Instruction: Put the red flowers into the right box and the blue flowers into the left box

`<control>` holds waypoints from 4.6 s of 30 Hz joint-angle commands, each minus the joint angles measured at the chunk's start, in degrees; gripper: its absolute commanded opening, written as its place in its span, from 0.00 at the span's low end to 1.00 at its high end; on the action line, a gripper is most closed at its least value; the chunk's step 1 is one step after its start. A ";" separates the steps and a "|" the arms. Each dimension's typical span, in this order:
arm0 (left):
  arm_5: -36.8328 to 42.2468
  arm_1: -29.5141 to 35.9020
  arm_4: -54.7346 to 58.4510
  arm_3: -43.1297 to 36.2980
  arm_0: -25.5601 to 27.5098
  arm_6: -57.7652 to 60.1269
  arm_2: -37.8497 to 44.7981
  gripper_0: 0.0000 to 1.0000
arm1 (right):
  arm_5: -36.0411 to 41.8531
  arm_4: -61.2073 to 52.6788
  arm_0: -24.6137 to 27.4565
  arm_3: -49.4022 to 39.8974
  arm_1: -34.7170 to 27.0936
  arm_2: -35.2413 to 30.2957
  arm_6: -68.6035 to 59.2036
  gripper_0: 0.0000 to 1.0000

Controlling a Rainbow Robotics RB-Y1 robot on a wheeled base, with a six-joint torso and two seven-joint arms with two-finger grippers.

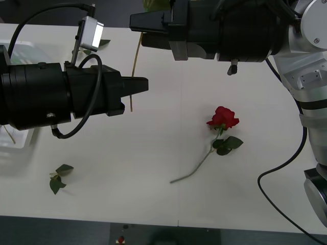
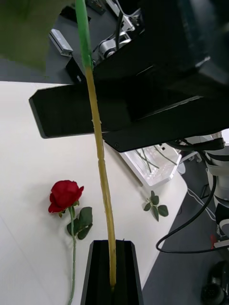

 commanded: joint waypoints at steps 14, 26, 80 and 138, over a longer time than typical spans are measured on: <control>1.29 13.86 16.76 -2.26 35.00 -6.53 34.81 0.00 | -0.23 -0.33 -1.30 -2.18 0.51 -0.85 -1.33 1.00; 10.34 13.77 22.39 15.49 52.67 -20.68 53.27 0.00 | -0.14 2.13 -0.95 -3.49 -2.39 -1.29 -5.20 1.00; 6.91 19.39 33.72 35.35 46.07 -38.88 46.06 1.00 | 32.20 55.57 10.30 -4.46 -12.41 18.13 -47.83 1.00; 5.24 8.94 24.41 3.45 16.28 -43.36 12.31 1.00 | 19.02 62.95 10.39 3.01 -14.34 21.74 -37.98 0.00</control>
